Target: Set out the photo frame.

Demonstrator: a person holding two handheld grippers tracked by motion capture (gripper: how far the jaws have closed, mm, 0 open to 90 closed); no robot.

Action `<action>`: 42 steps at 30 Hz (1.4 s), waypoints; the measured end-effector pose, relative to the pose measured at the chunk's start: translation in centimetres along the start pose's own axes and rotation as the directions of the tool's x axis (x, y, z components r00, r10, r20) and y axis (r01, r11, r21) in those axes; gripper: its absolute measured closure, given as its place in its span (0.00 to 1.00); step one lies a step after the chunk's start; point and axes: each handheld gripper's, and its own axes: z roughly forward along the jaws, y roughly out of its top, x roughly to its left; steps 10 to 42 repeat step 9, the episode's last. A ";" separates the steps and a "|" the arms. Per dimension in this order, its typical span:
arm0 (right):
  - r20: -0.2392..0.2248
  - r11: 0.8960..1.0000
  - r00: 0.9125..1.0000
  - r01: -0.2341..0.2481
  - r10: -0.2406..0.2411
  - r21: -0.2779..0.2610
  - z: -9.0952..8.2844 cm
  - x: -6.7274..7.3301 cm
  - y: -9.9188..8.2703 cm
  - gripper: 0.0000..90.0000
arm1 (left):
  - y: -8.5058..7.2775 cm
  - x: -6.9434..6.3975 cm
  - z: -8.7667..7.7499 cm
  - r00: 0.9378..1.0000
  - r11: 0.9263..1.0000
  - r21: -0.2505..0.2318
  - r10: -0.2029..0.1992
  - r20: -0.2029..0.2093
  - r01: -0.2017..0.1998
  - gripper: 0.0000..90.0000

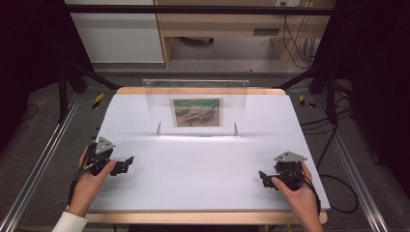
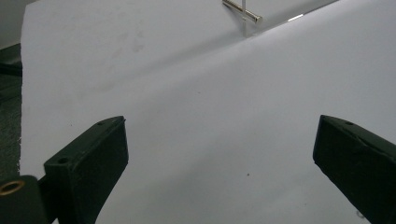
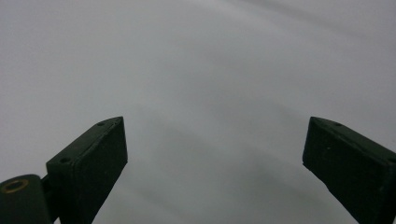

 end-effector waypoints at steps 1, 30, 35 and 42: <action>-0.002 1.000 1.000 0.000 0.000 0.005 0.0 0.0 0.0 0.08 | 0.0 0.0 0.1 1.000 1.000 0.007 0.000 -0.003 0.000 0.04; -0.018 1.000 1.000 -0.017 0.018 0.020 0.3 0.3 0.0 0.09 | -0.1 -0.3 0.3 1.000 1.000 0.012 -0.009 -0.018 0.009 0.05; -0.018 1.000 1.000 -0.017 0.018 0.020 0.3 0.3 0.0 0.09 | -0.1 -0.3 0.3 1.000 1.000 0.012 -0.009 -0.018 0.009 0.05; -0.018 1.000 1.000 -0.017 0.018 0.020 0.3 0.3 0.0 0.09 | -0.1 -0.3 0.3 1.000 1.000 0.012 -0.009 -0.018 0.009 0.05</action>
